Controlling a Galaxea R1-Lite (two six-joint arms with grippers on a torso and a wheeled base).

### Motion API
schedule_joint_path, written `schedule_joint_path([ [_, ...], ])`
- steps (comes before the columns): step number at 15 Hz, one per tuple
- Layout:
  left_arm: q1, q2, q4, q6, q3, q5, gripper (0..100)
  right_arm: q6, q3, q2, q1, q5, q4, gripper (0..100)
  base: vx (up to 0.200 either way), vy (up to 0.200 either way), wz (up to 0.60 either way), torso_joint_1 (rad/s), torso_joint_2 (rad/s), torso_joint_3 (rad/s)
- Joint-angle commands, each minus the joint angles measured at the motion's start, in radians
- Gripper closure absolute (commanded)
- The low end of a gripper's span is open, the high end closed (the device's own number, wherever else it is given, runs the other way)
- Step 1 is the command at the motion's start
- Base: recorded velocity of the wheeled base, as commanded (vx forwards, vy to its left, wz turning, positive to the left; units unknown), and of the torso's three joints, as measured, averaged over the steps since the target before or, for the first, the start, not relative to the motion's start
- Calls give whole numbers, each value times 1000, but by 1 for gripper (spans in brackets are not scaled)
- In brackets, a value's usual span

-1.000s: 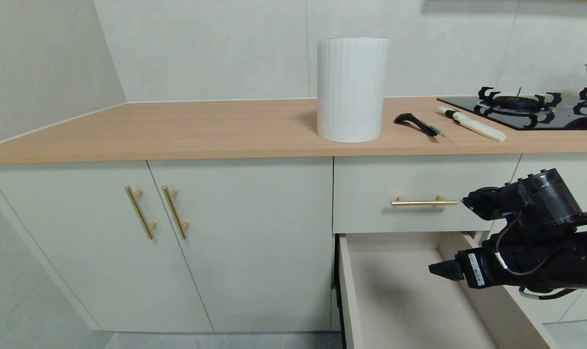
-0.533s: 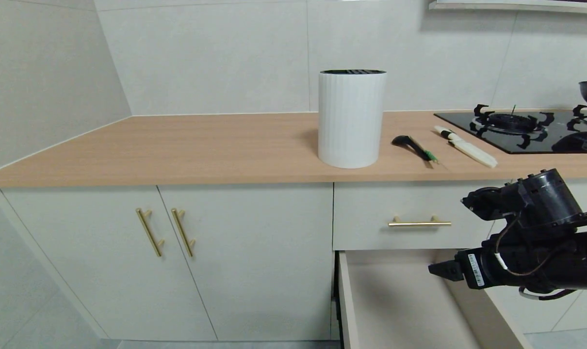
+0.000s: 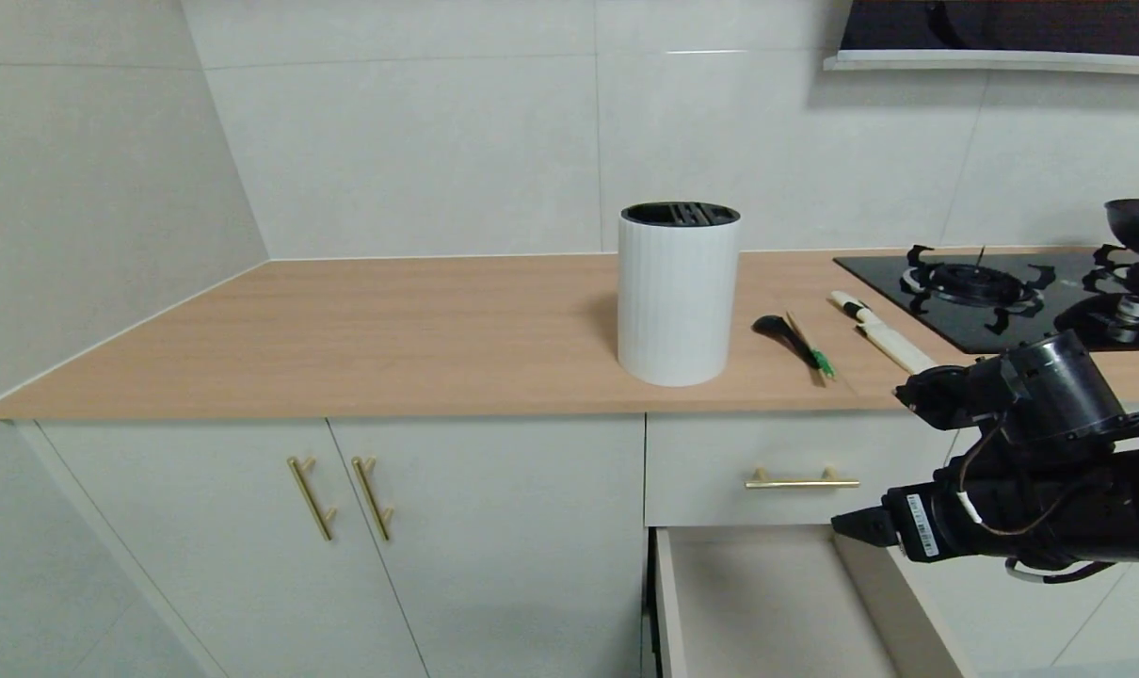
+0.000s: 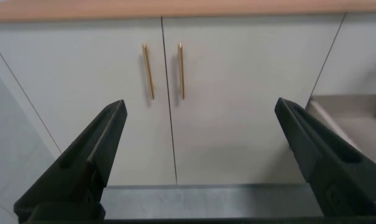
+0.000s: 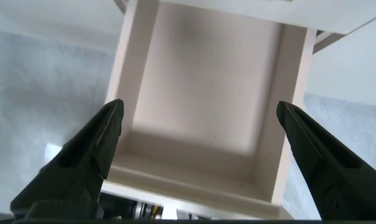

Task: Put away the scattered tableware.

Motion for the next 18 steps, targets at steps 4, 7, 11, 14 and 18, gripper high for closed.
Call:
schedule_joint_path([
  [4, 0, 2, 0, 0, 0, 0, 0, -9, -29, 24, 1, -23, -57, 0, 0, 0, 0, 155, -363, -211],
  [7, 0, 0, 0, 0, 0, 0, 0, -7, -202, 109, -8, -75, -63, 0, 0, 0, 0, 23, -55, -28],
  [11, 0, 2, 0, 0, 0, 0, 0, 89, -561, 297, -40, -124, 74, 0, 0, 0, 0, 0, 0, 0],
  [14, 0, 0, 0, 0, 0, -1, 0, 128, -624, 402, -95, -129, 71, 0, 0, 0, 0, 0, 0, 0],
  [18, 0, 2, 0, 0, 0, -1, 0, 146, -678, 500, -135, -159, 71, 0, 0, 0, 0, 0, 0, 0],
])
